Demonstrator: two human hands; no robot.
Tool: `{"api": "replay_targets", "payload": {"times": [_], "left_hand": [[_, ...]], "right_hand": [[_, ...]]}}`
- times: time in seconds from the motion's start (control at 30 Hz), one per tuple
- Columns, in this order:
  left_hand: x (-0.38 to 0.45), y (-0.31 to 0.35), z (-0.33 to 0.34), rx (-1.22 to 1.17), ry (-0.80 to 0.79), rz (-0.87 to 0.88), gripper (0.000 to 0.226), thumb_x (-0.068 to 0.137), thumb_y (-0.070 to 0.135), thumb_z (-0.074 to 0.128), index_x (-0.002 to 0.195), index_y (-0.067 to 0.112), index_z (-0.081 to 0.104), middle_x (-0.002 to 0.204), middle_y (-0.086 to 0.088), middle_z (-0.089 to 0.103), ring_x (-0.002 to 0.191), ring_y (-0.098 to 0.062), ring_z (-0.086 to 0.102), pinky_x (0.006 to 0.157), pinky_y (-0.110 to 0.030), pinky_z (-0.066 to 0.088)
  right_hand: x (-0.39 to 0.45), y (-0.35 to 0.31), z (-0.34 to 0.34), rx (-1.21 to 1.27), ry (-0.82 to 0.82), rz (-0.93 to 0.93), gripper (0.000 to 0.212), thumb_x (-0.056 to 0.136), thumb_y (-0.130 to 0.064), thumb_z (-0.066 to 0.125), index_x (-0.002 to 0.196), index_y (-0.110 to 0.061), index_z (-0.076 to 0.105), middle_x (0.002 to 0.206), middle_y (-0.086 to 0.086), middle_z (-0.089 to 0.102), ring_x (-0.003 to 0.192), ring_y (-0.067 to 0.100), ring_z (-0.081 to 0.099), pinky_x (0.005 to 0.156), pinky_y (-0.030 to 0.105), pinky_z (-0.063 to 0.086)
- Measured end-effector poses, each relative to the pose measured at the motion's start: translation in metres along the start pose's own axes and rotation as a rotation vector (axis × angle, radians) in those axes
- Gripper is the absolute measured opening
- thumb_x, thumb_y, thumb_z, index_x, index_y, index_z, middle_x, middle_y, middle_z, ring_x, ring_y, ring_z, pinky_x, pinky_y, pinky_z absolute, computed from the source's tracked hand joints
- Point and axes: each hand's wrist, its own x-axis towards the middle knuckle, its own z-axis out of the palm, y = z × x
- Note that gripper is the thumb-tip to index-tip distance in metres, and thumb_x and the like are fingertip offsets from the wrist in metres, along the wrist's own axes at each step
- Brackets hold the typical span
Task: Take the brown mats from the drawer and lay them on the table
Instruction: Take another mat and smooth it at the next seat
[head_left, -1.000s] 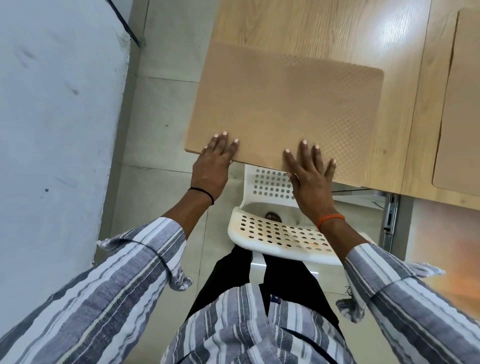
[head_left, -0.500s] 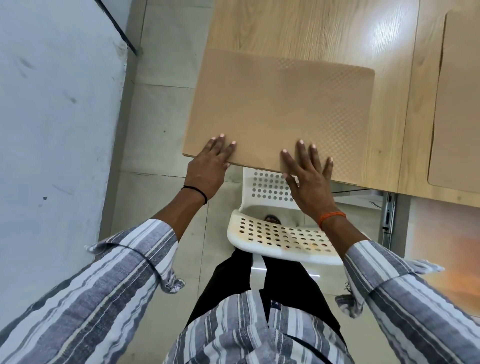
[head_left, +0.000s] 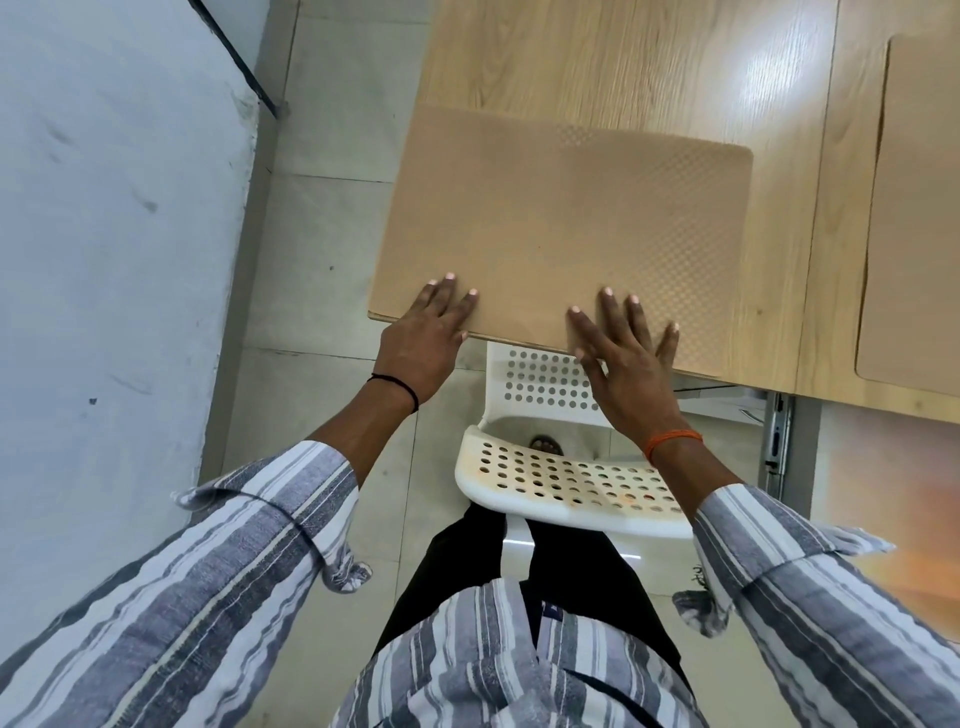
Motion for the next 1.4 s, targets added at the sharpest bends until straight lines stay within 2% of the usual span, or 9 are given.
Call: {"api": "replay_targets", "payload": {"times": [0.37, 0.5, 0.63, 0.73, 0.83, 0.97, 1.07, 1.17, 1.4], "left_hand": [[0.009, 0.01, 0.003, 0.001, 0.018, 0.059, 0.05, 0.104, 0.031, 0.035, 0.153, 0.031, 0.024, 0.162, 0.0, 0.018, 0.149, -0.019, 0.019, 0.108, -0.034, 0.037], [0.01, 0.014, 0.001, 0.007, 0.053, 0.069, 0.047, 0.104, 0.029, 0.037, 0.15, 0.028, 0.033, 0.16, -0.004, 0.025, 0.145, -0.023, 0.028, 0.111, -0.034, 0.034], [0.014, 0.016, -0.003, -0.002, 0.09, 0.057, 0.041, 0.101, 0.027, 0.044, 0.142, 0.025, 0.046, 0.152, -0.005, 0.038, 0.131, -0.027, 0.042, 0.099, -0.037, 0.045], [0.021, 0.018, -0.009, -0.05, 0.119, 0.054, 0.034, 0.097, 0.025, 0.052, 0.13, 0.019, 0.057, 0.136, -0.007, 0.05, 0.116, -0.028, 0.049, 0.085, -0.041, 0.054], [0.039, 0.019, -0.018, -0.155, 0.143, 0.027, 0.029, 0.096, 0.026, 0.052, 0.119, 0.012, 0.063, 0.121, -0.009, 0.056, 0.108, -0.026, 0.054, 0.08, -0.042, 0.053], [0.083, 0.007, -0.029, -0.22, 0.284, 0.065, 0.035, 0.094, 0.023, 0.053, 0.125, 0.009, 0.059, 0.129, -0.011, 0.055, 0.116, -0.027, 0.053, 0.09, -0.044, 0.05], [0.127, -0.008, -0.034, -0.193, 0.322, 0.039, 0.043, 0.096, 0.022, 0.048, 0.135, 0.005, 0.049, 0.145, -0.015, 0.043, 0.134, -0.03, 0.041, 0.105, -0.043, 0.04], [0.162, -0.024, -0.033, -0.163, 0.316, 0.019, 0.046, 0.098, 0.02, 0.04, 0.141, 0.004, 0.041, 0.155, -0.015, 0.031, 0.144, -0.032, 0.028, 0.115, -0.043, 0.029], [0.213, -0.052, -0.027, -0.111, 0.312, 0.046, 0.053, 0.099, 0.027, 0.036, 0.149, 0.012, 0.031, 0.159, -0.006, 0.025, 0.146, -0.022, 0.024, 0.118, -0.042, 0.022]], "right_hand": [[-0.007, 0.014, -0.008, -0.007, -0.002, 0.026, 0.049, 0.105, -0.042, 0.032, 0.153, -0.045, 0.021, 0.166, -0.009, -0.002, 0.153, 0.028, -0.007, 0.114, 0.07, -0.005], [-0.008, 0.019, -0.011, -0.006, 0.006, 0.018, 0.049, 0.106, -0.038, 0.032, 0.153, -0.045, 0.022, 0.166, -0.009, 0.0, 0.154, 0.028, -0.006, 0.114, 0.071, -0.004], [-0.007, 0.02, -0.012, -0.004, 0.008, 0.014, 0.048, 0.106, -0.037, 0.033, 0.153, -0.045, 0.024, 0.167, -0.009, 0.002, 0.154, 0.028, -0.004, 0.113, 0.072, -0.003], [-0.008, 0.018, -0.013, 0.001, 0.011, 0.016, 0.047, 0.106, -0.038, 0.033, 0.152, -0.044, 0.027, 0.166, -0.008, 0.006, 0.154, 0.028, -0.003, 0.114, 0.071, -0.003], [-0.005, 0.011, -0.021, 0.024, 0.03, 0.059, 0.043, 0.104, -0.037, 0.036, 0.147, -0.039, 0.04, 0.164, -0.004, 0.022, 0.152, 0.03, 0.011, 0.113, 0.072, 0.004], [0.023, -0.007, -0.04, -0.012, 0.13, 0.118, 0.042, 0.1, -0.033, 0.043, 0.141, -0.021, 0.047, 0.146, 0.006, 0.044, 0.133, 0.032, 0.041, 0.109, 0.071, 0.024], [0.068, -0.028, -0.05, 0.009, 0.2, 0.077, 0.045, 0.101, -0.033, 0.043, 0.143, -0.017, 0.044, 0.152, 0.007, 0.039, 0.138, 0.03, 0.037, 0.114, 0.066, 0.021], [0.122, -0.055, -0.051, 0.054, 0.182, 0.013, 0.05, 0.102, -0.034, 0.04, 0.149, -0.017, 0.037, 0.16, 0.006, 0.028, 0.147, 0.029, 0.025, 0.117, 0.063, 0.016], [0.225, -0.094, -0.033, 0.058, 0.096, -0.083, 0.055, 0.103, -0.024, 0.035, 0.156, -0.017, 0.021, 0.166, 0.004, 0.01, 0.153, 0.025, 0.009, 0.121, 0.055, 0.009]]}}
